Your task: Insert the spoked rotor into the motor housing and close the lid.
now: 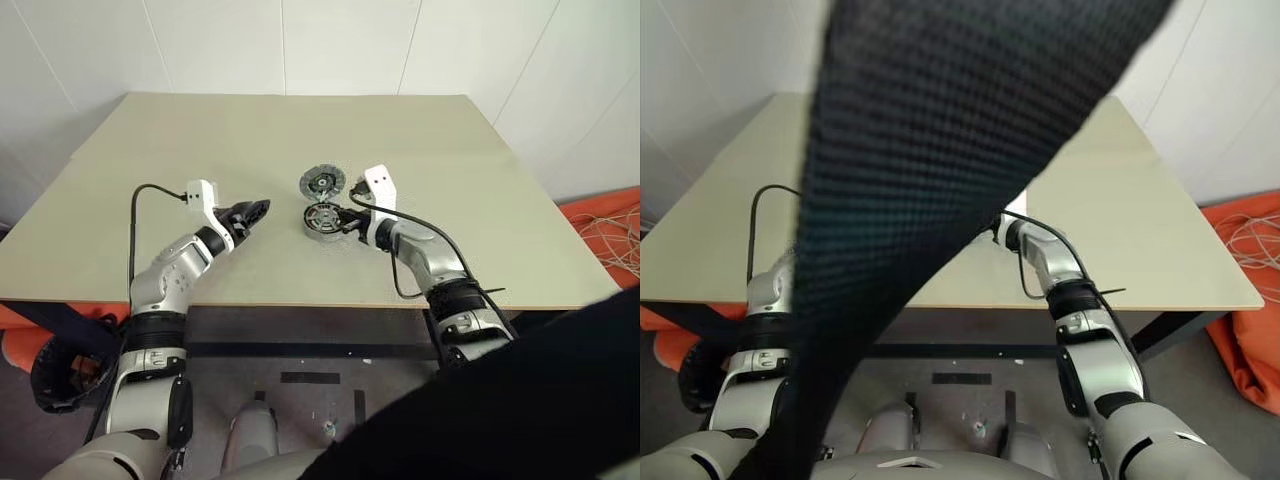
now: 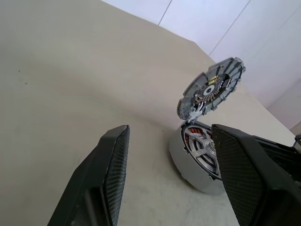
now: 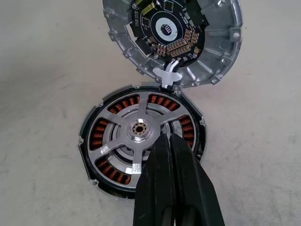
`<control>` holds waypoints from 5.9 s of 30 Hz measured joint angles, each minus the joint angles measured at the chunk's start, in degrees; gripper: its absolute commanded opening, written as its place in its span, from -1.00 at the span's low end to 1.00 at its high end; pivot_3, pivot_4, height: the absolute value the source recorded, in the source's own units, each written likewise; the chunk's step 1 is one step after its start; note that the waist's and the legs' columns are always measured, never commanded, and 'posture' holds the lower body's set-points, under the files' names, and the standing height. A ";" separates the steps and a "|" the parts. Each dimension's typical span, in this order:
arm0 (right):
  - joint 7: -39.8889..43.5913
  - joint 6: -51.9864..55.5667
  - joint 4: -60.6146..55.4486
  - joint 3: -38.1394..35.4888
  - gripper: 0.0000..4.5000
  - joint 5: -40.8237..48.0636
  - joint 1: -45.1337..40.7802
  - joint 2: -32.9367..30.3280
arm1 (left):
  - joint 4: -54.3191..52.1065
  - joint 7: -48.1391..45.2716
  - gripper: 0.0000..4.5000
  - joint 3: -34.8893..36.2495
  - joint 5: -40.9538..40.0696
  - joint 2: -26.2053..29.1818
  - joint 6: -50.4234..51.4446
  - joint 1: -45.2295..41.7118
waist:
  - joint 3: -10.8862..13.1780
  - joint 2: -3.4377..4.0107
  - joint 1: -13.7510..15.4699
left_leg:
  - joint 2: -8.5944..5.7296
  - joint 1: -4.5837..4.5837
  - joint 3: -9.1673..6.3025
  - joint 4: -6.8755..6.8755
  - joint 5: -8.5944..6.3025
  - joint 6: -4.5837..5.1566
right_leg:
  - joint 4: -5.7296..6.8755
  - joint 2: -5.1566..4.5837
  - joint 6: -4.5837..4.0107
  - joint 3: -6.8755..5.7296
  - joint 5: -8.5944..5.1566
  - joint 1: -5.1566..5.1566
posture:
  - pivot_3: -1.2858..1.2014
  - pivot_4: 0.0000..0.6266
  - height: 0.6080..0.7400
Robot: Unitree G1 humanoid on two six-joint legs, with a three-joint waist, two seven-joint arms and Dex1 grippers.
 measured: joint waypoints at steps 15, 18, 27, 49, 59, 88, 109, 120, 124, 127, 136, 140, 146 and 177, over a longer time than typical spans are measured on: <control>-0.84 -1.46 2.01 -0.24 -1.00 -1.23 -0.44 1.34 | 0.58 1.15 0.31 -0.39 -0.03 -0.11 0.11 0.72 | 0.00 0.00 0.05 | 0.04 0.08 -0.01 0.24 0.03 -0.05 | 0.20 0.00 -0.22 0.02 -0.13 0.09 | 0.03 -1.00 1.00; 0.36 -0.98 -1.03 -0.26 -1.00 -0.93 -0.46 1.41 | 0.74 1.38 0.31 -0.90 -0.03 -0.40 0.13 0.73 | 0.00 0.00 0.02 | 0.06 0.05 -0.01 0.23 0.03 -0.04 | 0.21 0.01 -0.16 0.02 -0.10 0.04 | 0.03 -1.00 1.00; 0.44 -3.51 7.71 0.10 -1.00 -1.57 -4.62 5.80 | 0.73 1.99 0.31 -1.12 -0.21 -0.62 0.55 1.02 | 0.00 0.00 -0.17 | 0.06 0.03 -0.01 0.22 0.02 -0.04 | 0.25 0.01 -0.24 0.01 -0.14 0.02 | 0.03 -1.00 1.00; 3.16 -6.67 -0.02 -3.04 -1.00 -1.16 -5.00 -1.77 | 0.63 2.18 0.31 -1.14 -0.24 -0.35 0.48 1.27 | 0.00 -0.01 0.03 | 0.05 0.03 -0.01 0.24 0.02 -0.03 | 0.25 0.01 -0.02 0.01 -0.01 0.03 | 0.03 -1.00 1.00; 2.17 -8.04 6.00 -3.32 -0.45 -2.46 -3.32 -4.46 | 1.49 1.95 0.33 -1.47 -0.20 -0.38 0.36 1.18 | 0.00 -0.01 -0.03 | 0.06 0.00 0.00 0.26 0.02 -0.02 | 0.27 0.01 -0.20 0.02 -0.11 -0.01 | 0.03 -1.00 1.00; 32.98 -38.53 25.08 18.63 0.00 -21.91 -18.81 -6.81 | 1.96 2.15 0.33 -2.04 -0.15 -0.34 -0.75 1.81 | 0.00 0.00 -0.46 | 0.11 -0.25 -0.02 0.69 -0.25 0.59 | 0.36 0.00 -0.30 -0.04 -0.13 -0.06 | 0.03 -1.00 1.00; 28.84 -40.51 35.00 18.04 0.00 -27.40 -21.17 -5.96 | 0.01 3.49 0.33 -1.46 -0.29 -0.07 -0.72 3.46 | 0.00 0.00 -1.50 | 0.13 -0.35 -0.02 0.78 -0.27 0.68 | 0.44 0.01 -0.33 -0.05 -0.12 -0.14 | 0.03 -1.00 1.00; 26.39 -38.70 35.47 17.38 0.00 -27.45 -21.53 -1.49 | -0.23 3.70 0.33 -1.06 -0.30 0.22 -0.71 3.63 | 0.01 0.01 -1.53 | 0.14 -0.39 -0.02 0.78 -0.27 0.70 | 0.45 0.01 -0.34 -0.06 -0.13 -0.19 | 0.03 -1.00 1.00; 25.71 -38.23 35.88 17.36 0.00 -27.51 -21.79 -1.53 | -0.36 3.82 0.33 -1.05 -0.30 0.24 -0.64 4.06 | 0.01 0.01 -1.52 | 0.13 -0.39 -0.02 0.78 -0.27 0.70 | 0.45 0.00 -0.33 -0.06 -0.13 -0.19 | 0.03 -1.00 1.00; 25.12 -37.88 36.07 17.34 -0.27 -27.62 -22.05 -1.82 | -0.41 3.94 0.33 -1.04 -0.30 0.24 -0.63 4.09 | 0.01 0.01 -1.50 | 0.13 -0.39 -0.02 0.78 -0.27 0.70 | 0.45 0.00 -0.33 -0.05 -0.13 -0.18 | 0.03 -1.00 1.00; 24.09 -37.39 37.22 17.37 -0.99 -28.86 -22.21 -2.75 | -1.07 4.14 0.33 -0.95 -0.32 0.30 -0.60 4.09 | 0.02 0.03 -1.48 | 0.15 -0.38 -0.01 0.78 -0.26 0.69 | 0.48 0.00 -0.37 -0.06 -0.11 -0.18 | 0.03 -1.00 1.00; 24.05 -37.79 37.22 17.37 -0.99 -29.31 -22.21 -2.76 | -1.14 4.20 0.33 -0.94 -0.32 0.31 -0.59 4.09 | 0.02 0.03 -1.47 | 0.14 -0.38 0.00 0.79 -0.25 0.69 | 0.46 0.00 -0.37 -0.05 -0.11 -0.17 | 0.03 -1.00 1.00; 23.75 -37.94 37.22 17.37 -0.99 -29.57 -22.21 -2.76 | -1.15 4.21 0.33 -0.95 -0.32 0.30 -0.59 4.09 | 0.03 0.04 -1.47 | 0.14 -0.38 0.00 0.79 -0.25 0.70 | 0.47 0.00 -0.37 -0.05 -0.11 -0.18 | 0.03 -1.00 1.00; 37.77 5.31 0.61 11.71 -0.99 -18.79 -8.32 -1.21 | -1.65 4.44 0.33 -1.22 -0.32 -1.12 -0.62 5.34 | 0.04 0.02 -1.70 | 0.21 -0.81 -0.03 1.53 -0.10 0.73 | 1.43 0.02 -0.55 0.03 0.00 -0.90 | 0.03 -1.00 1.00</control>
